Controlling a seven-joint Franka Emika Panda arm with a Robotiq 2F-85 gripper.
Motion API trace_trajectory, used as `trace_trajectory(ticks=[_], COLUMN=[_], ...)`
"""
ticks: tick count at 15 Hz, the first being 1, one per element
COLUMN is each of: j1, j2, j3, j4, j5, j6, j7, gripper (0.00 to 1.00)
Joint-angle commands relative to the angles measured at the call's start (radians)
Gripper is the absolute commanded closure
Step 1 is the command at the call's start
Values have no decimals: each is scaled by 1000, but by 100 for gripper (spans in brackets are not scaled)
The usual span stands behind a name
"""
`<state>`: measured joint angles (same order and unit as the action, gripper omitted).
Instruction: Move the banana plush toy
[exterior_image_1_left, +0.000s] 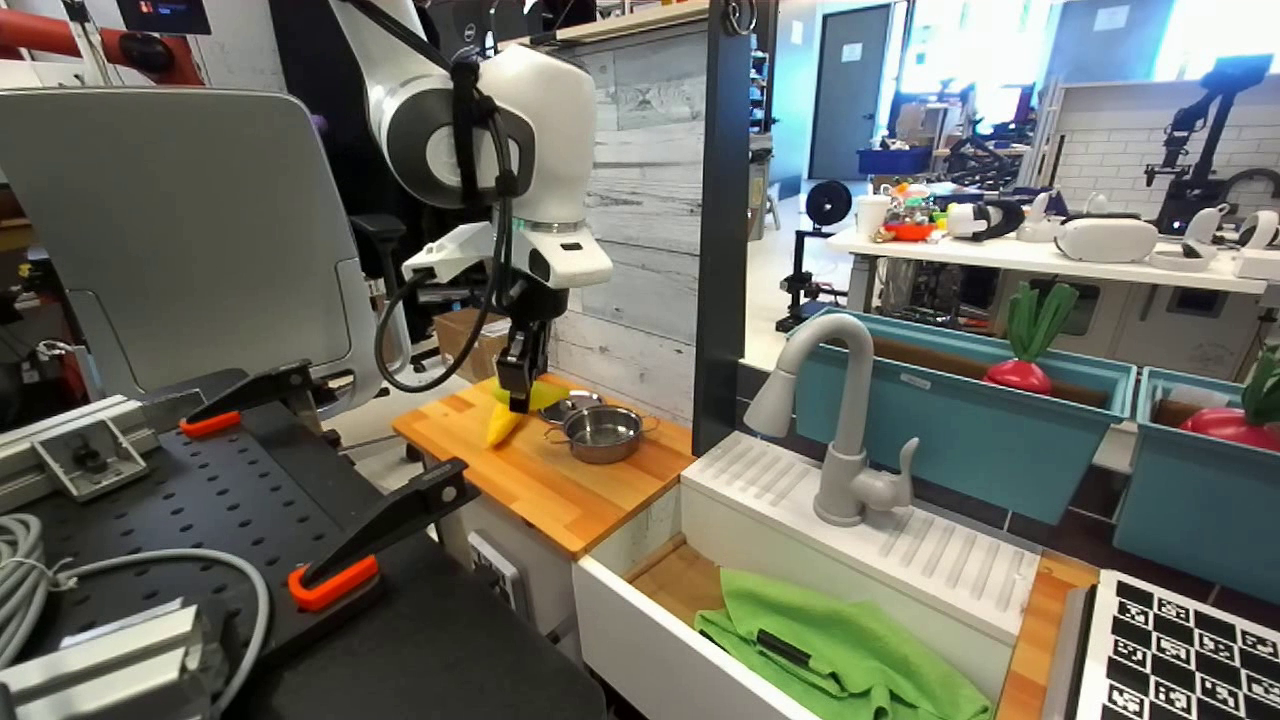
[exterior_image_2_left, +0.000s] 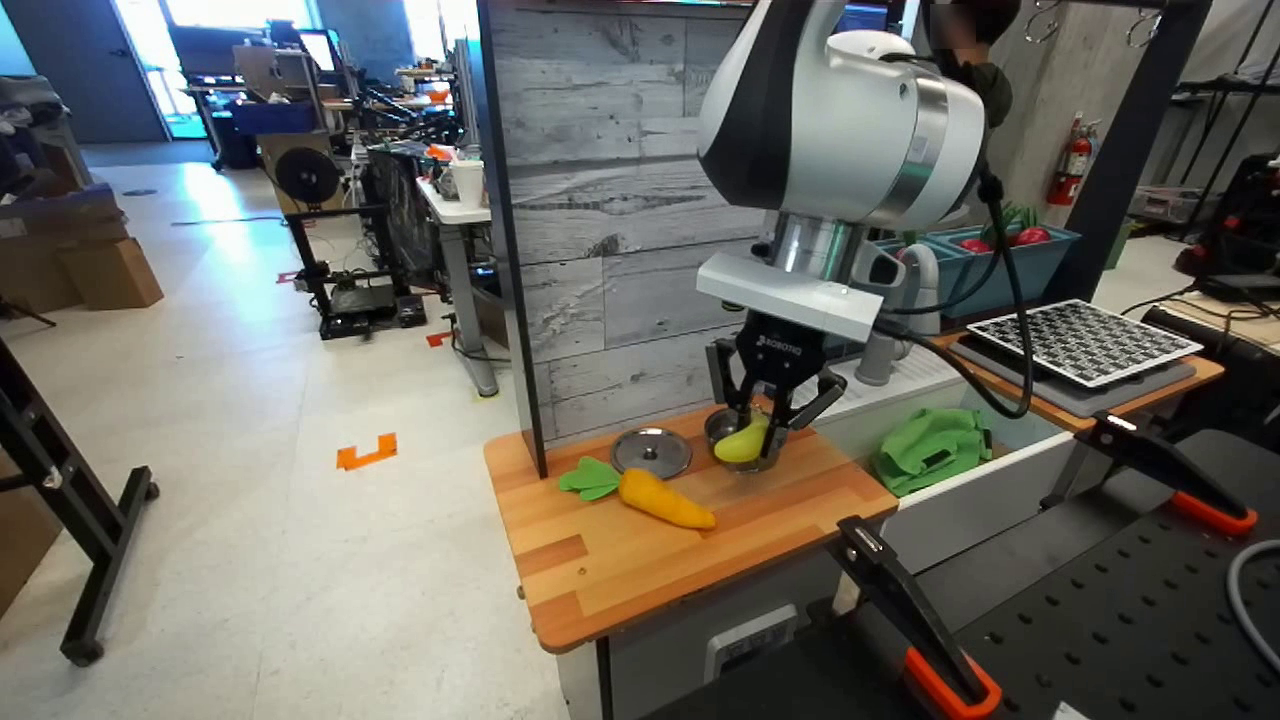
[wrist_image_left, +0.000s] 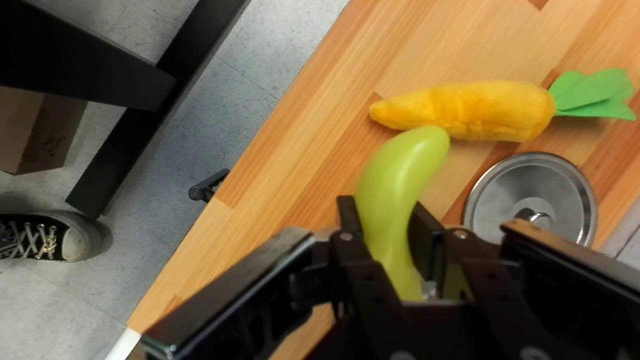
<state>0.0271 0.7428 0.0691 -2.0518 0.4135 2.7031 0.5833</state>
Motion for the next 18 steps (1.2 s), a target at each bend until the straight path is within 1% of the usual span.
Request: trace_trajectory(ticks=[1, 4, 8, 13, 18], j1=[15, 19, 23, 23, 29], j2=[8, 27, 81, 127, 142], j3=[-30, -49, -72, -80, -93], j4=[-2, -5, 26, 61, 101], j5=[31, 28, 16, 10, 3], j6=[-23, -25, -49, -80, -101], j7=[33, 76, 131, 171, 213], gripper=[94, 94, 94, 94, 94])
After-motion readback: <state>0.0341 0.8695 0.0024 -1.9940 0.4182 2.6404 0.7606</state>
